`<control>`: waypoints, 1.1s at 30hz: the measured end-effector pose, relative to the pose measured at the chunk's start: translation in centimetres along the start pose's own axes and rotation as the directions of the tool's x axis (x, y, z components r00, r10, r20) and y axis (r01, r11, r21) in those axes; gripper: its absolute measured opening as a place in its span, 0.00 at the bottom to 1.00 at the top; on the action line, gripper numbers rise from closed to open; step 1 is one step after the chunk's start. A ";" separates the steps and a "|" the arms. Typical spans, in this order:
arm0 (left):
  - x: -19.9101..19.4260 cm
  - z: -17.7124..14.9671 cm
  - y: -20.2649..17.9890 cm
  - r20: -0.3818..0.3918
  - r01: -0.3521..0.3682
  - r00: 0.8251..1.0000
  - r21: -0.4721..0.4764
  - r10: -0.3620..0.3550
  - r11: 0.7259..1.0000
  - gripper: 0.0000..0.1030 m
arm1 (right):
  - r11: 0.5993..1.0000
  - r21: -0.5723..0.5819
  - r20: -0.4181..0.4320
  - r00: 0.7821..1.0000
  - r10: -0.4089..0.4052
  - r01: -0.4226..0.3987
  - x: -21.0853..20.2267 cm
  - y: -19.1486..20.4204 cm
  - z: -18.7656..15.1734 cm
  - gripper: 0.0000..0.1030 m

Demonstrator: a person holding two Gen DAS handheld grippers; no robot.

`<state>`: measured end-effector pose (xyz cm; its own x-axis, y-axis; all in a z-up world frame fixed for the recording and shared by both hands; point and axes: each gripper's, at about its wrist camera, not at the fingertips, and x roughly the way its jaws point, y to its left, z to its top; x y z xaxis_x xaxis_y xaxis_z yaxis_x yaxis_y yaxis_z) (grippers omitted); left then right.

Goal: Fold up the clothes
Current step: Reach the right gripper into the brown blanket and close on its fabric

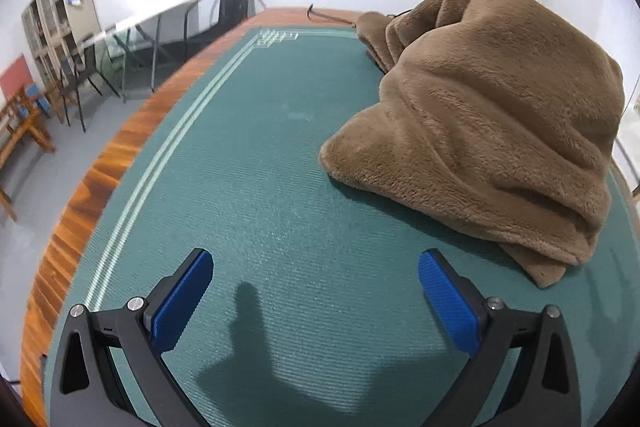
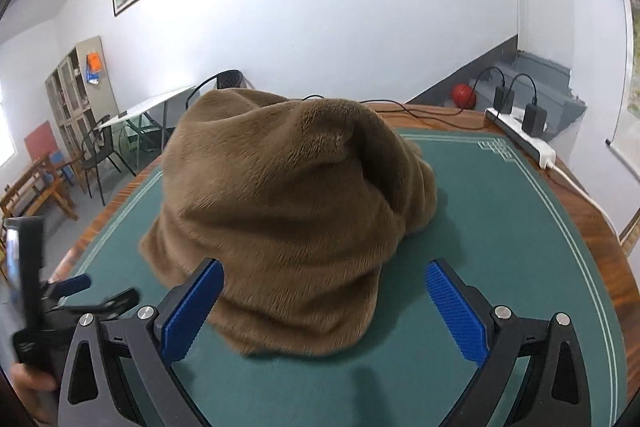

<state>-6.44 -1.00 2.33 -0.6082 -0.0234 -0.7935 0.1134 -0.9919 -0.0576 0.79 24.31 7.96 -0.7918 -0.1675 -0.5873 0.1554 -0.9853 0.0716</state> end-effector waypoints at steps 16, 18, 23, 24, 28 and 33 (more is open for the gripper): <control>0.6 -0.1 0.3 -0.091 0.087 0.992 -0.068 -0.093 0.994 1.00 | 0.917 -0.395 -0.112 0.994 0.011 -0.055 7.1 8.7 -3.4 0.95; 0.5 -0.1 0.3 -0.096 0.088 0.991 -0.074 -0.095 0.993 1.00 | 0.922 -0.386 -0.091 0.996 -0.024 -0.014 8.1 8.2 -2.7 0.82; 0.1 -0.5 0.0 -0.104 0.092 0.990 -0.074 -0.099 0.993 1.00 | 0.945 -0.324 -0.048 0.997 -0.061 0.042 8.5 7.2 -1.1 0.53; 0.0 -0.6 -0.1 -0.101 0.090 0.990 -0.070 -0.096 0.994 1.00 | 0.948 -0.315 -0.042 0.997 -0.064 0.048 8.5 7.1 -0.8 0.50; -0.4 -0.7 -0.5 -0.091 0.080 0.992 -0.056 -0.085 0.995 1.00 | 0.954 -0.290 0.029 0.997 -0.071 0.076 7.3 7.0 0.0 0.33; -0.5 -1.0 -0.9 -0.092 0.075 0.993 -0.048 -0.079 0.996 1.00 | 0.957 -0.271 0.107 0.991 -0.075 0.101 5.8 7.7 0.5 0.22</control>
<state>-5.42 0.06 2.18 -0.5401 0.0671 -0.8390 0.1051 -0.9836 -0.1463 -2.88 15.73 5.49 -0.8597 -0.0960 -0.5017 0.2286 -0.9507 -0.2098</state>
